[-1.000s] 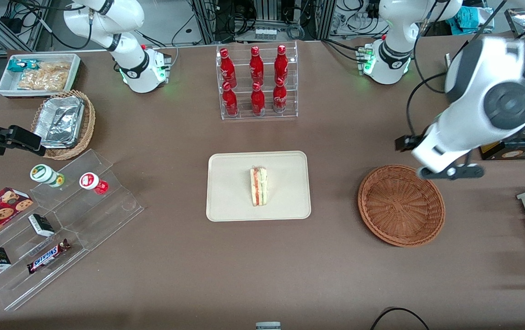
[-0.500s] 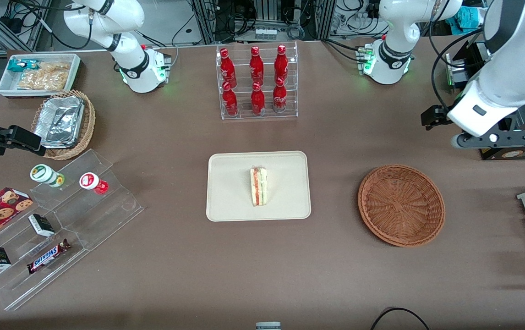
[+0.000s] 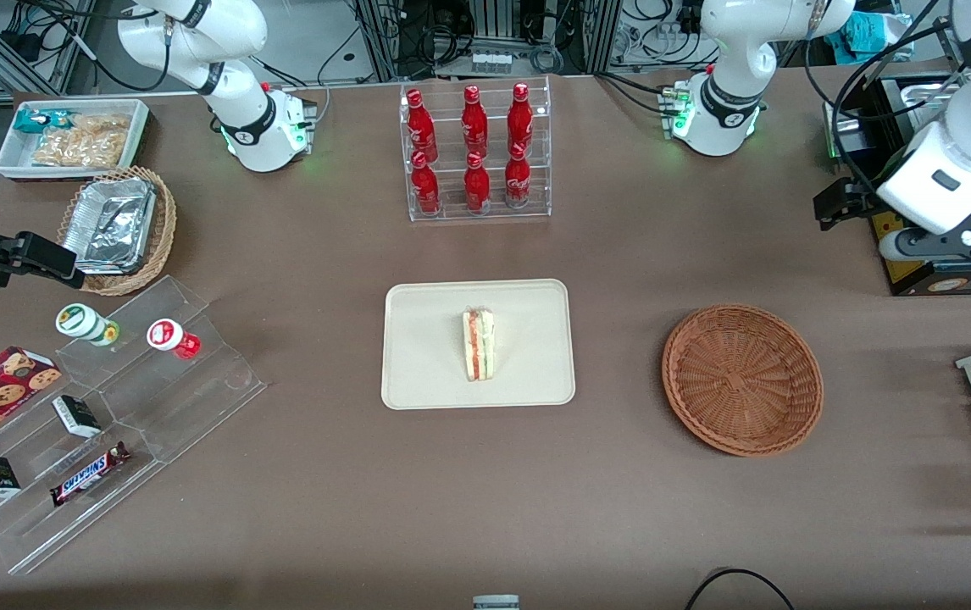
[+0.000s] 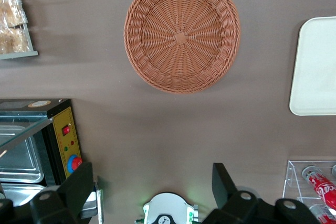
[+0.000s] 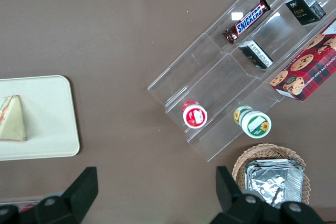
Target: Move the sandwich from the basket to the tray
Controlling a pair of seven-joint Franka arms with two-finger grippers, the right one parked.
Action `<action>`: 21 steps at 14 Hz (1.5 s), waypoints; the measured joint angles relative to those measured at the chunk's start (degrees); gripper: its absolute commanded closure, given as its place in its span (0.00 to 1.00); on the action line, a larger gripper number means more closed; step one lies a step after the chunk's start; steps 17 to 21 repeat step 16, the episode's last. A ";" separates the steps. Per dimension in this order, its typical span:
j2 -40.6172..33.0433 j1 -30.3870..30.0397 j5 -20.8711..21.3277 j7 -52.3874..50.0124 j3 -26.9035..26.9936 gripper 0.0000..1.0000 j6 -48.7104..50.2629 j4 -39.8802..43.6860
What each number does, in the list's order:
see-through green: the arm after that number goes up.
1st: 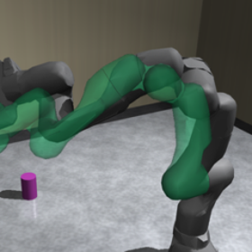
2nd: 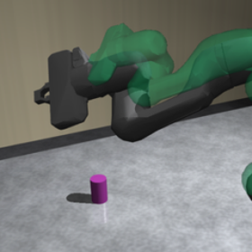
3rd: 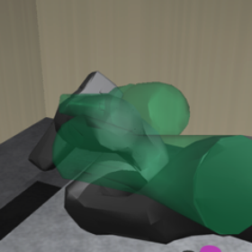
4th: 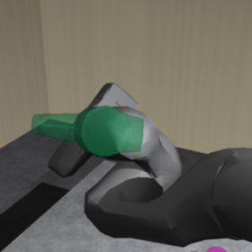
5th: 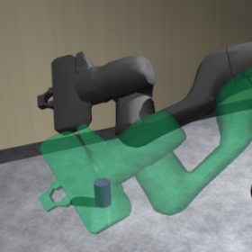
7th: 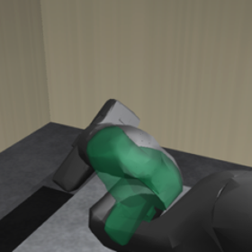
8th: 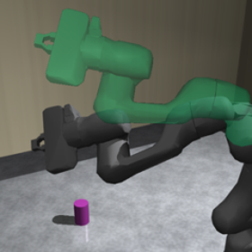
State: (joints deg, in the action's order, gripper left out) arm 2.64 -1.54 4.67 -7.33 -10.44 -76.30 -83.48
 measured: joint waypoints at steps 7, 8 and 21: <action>0.03 -0.09 -2.32 0.00 4.10 0.00 2.15 0.41; 0.03 -0.08 -1.03 0.09 4.04 0.00 2.90 0.41; 0.24 0.00 -0.28 0.24 3.88 0.00 3.24 0.40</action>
